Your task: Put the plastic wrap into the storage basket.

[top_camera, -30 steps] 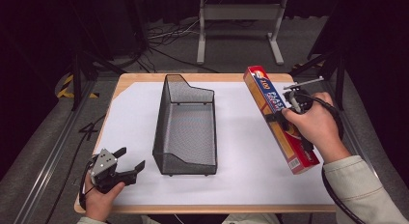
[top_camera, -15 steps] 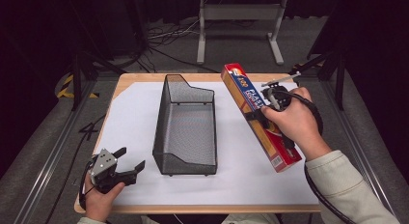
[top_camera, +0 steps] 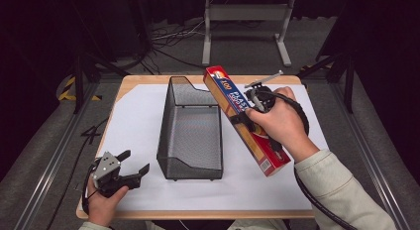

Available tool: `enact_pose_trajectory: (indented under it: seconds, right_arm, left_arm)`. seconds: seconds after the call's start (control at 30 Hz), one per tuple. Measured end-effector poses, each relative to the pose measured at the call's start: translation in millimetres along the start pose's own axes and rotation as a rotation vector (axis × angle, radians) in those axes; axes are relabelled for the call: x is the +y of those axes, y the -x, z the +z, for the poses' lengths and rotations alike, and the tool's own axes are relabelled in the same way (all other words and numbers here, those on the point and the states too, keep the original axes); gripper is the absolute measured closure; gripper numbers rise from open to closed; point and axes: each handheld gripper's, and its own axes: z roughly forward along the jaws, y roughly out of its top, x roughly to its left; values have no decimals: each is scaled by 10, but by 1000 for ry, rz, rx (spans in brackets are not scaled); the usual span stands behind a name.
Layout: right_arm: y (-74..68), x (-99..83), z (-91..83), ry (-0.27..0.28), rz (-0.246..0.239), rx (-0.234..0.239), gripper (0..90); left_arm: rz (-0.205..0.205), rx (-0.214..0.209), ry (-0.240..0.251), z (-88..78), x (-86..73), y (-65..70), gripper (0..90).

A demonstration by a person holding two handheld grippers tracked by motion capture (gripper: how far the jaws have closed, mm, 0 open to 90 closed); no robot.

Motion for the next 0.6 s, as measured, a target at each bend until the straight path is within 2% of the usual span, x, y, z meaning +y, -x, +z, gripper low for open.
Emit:
enact_pose_trajectory:
  seconds: [0.6]
  right_arm:
    - [-312,124,187,-4,-29,22,393]
  left_arm:
    - [3,4,0,-5,-2,-3,171]
